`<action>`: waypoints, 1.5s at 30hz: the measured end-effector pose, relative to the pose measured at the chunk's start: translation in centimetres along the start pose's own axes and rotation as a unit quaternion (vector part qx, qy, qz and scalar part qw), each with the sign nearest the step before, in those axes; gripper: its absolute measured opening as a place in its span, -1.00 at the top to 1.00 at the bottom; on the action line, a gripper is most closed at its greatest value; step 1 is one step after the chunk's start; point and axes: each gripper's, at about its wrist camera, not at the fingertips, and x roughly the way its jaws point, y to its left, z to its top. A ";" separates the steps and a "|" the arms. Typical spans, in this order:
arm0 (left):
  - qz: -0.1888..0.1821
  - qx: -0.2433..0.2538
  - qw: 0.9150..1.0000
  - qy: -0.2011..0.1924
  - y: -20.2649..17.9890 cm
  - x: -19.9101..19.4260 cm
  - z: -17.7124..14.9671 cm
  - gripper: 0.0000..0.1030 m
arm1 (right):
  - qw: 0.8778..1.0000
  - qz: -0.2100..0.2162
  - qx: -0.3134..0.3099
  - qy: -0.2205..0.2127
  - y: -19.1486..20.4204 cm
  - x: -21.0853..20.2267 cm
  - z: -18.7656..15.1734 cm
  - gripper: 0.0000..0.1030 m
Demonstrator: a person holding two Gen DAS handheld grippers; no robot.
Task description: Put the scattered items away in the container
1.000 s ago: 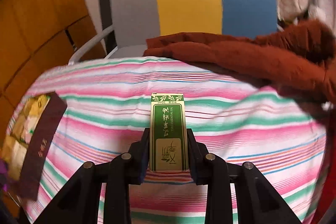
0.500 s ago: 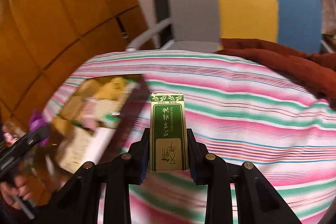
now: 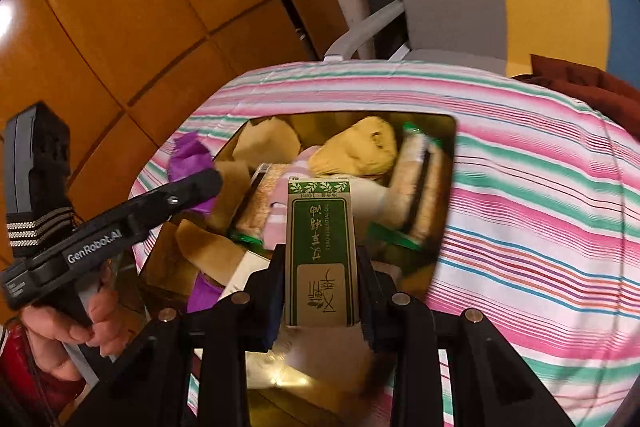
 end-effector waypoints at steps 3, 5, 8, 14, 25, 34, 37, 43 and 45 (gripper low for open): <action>0.012 -0.004 1.000 0.026 0.3 1.2 0.1 0.18 | 1.000 0.000 0.002 0.010 0.4 1.6 0.4 0.37; 0.020 -0.010 0.999 0.032 0.4 1.4 -0.1 -0.06 | 1.000 0.002 0.007 0.011 0.3 2.3 0.7 0.30; 0.005 -0.027 0.999 0.028 1.2 0.7 -0.5 -0.06 | 1.000 0.002 0.016 0.006 0.0 2.3 0.7 0.08; 0.013 -0.051 0.999 -0.010 1.5 -2.2 -1.7 -0.06 | 0.999 0.005 0.036 -0.019 -0.2 0.4 -0.2 -0.07; 0.057 -0.033 0.997 -0.036 0.0 -7.7 -5.3 -0.06 | 0.997 -0.011 0.063 -0.045 1.2 -2.8 -3.6 -0.43; 0.087 0.002 0.995 -0.042 -1.8 -10.8 -6.6 -0.08 | 0.997 -0.044 0.025 -0.064 4.8 -4.3 -4.9 -0.77; 0.111 0.002 0.993 -0.048 -2.0 -11.4 -6.9 -0.09 | 0.996 -0.059 0.023 -0.068 5.5 -4.6 -5.1 -0.86; 0.168 0.010 0.984 -0.058 -2.2 -12.6 -7.6 -0.14 | 0.992 -0.105 0.026 -0.072 5.7 -4.8 -5.5 -1.00; 0.180 0.012 0.982 -0.057 -2.1 -12.8 -7.7 -0.16 | 0.990 -0.116 0.029 -0.068 5.6 -4.7 -5.5 -1.00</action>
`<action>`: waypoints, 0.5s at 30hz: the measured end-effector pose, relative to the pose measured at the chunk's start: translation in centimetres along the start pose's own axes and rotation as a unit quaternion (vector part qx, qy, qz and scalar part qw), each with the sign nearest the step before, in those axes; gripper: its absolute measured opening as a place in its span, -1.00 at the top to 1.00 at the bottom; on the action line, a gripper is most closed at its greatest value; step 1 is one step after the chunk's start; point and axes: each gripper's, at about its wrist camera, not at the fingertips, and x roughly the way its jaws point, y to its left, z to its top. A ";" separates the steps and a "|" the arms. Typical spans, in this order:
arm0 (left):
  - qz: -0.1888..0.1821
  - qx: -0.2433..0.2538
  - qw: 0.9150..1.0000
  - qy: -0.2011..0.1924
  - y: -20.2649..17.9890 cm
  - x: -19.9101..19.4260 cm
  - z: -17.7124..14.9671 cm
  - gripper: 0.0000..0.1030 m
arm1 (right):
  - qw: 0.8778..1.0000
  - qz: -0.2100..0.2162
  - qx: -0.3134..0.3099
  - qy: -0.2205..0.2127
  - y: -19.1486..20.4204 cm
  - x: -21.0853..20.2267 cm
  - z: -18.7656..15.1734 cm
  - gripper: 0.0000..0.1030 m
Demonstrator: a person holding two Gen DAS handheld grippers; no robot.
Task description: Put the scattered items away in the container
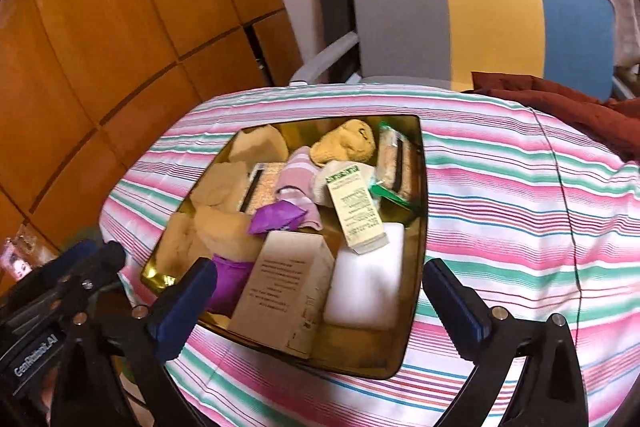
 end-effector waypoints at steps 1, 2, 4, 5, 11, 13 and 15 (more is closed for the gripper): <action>0.002 -0.001 1.000 0.002 0.1 -0.1 -0.1 -0.16 | 1.000 -0.005 0.001 0.001 0.0 0.0 0.0 -1.00; 0.004 -0.002 1.000 0.004 0.2 -0.1 -0.1 -0.16 | 1.000 -0.010 0.000 0.002 0.0 0.1 0.0 -1.00; 0.009 -0.006 1.000 0.010 0.3 0.0 -0.2 -0.16 | 1.000 -0.023 -0.002 0.000 0.1 0.1 0.0 -1.00; 0.016 -0.008 1.000 0.012 0.5 0.0 -0.2 -0.16 | 1.000 -0.030 -0.005 -0.002 0.2 0.1 0.0 -1.00; 0.053 0.002 0.999 0.012 0.2 0.0 -0.5 -0.16 | 0.996 -0.085 -0.029 -0.014 1.2 0.2 0.2 -1.00; 0.060 0.007 0.998 0.009 0.0 -0.2 -0.7 -0.16 | 0.995 -0.090 -0.031 -0.014 1.3 0.2 0.2 -1.00; 0.065 0.008 0.998 0.006 -0.1 -0.3 -0.8 -0.16 | 0.995 -0.097 -0.028 -0.013 1.2 0.3 0.2 -1.00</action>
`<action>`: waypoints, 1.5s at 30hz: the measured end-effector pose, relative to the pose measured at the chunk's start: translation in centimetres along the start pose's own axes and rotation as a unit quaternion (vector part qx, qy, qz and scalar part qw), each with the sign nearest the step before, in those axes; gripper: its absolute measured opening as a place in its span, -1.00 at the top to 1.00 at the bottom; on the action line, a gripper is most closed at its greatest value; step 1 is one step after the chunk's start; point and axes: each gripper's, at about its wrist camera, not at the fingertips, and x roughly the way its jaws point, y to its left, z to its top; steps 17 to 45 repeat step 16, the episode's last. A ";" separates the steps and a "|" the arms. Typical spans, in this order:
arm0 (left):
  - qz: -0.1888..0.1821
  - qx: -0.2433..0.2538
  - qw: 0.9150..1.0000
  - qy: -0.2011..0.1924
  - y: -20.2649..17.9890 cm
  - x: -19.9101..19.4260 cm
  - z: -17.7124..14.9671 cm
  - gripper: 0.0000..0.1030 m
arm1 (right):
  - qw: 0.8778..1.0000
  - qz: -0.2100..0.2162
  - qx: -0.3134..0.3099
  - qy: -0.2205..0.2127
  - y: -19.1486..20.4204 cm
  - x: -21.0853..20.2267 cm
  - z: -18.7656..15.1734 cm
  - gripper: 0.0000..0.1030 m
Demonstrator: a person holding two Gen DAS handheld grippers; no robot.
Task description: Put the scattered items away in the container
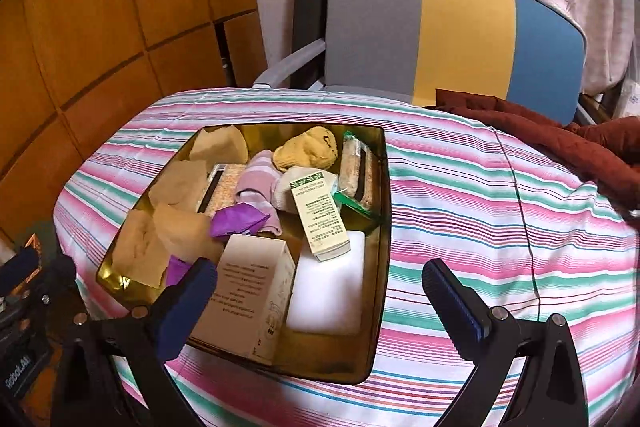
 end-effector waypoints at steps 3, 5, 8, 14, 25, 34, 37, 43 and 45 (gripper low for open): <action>0.004 0.002 1.000 -0.001 -0.2 0.0 -0.1 -0.16 | 1.000 -0.005 0.000 0.002 -0.1 0.1 -0.1 -1.00; 0.007 0.003 1.000 -0.002 -0.3 0.0 -0.1 -0.16 | 1.000 -0.007 -0.001 0.002 -0.1 0.2 -0.1 -1.00; 0.003 -0.001 1.000 0.007 -0.4 0.3 -0.1 -0.16 | 1.000 -0.008 0.000 0.003 -0.2 0.3 -0.1 -1.00; 0.009 -0.009 1.000 0.017 -0.3 1.0 -0.3 -0.10 | 1.000 -0.007 0.001 0.006 -0.2 0.6 -0.2 -1.00; 0.007 -0.009 1.000 0.023 -0.2 1.4 -0.2 -0.10 | 1.000 -0.007 0.002 0.008 -0.3 0.7 -0.2 -1.00; 0.007 -0.009 1.000 0.023 -0.2 1.4 -0.2 -0.10 | 1.000 -0.007 0.002 0.008 -0.3 0.7 -0.2 -1.00; 0.007 -0.009 1.000 0.023 -0.2 1.4 -0.2 -0.10 | 1.000 -0.007 0.002 0.008 -0.3 0.7 -0.2 -1.00; 0.007 -0.009 1.000 0.023 -0.2 1.4 -0.2 -0.10 | 1.000 -0.007 0.002 0.008 -0.3 0.7 -0.2 -1.00; 0.007 -0.009 1.000 0.023 -0.2 1.4 -0.2 -0.10 | 1.000 -0.007 0.002 0.008 -0.3 0.7 -0.2 -1.00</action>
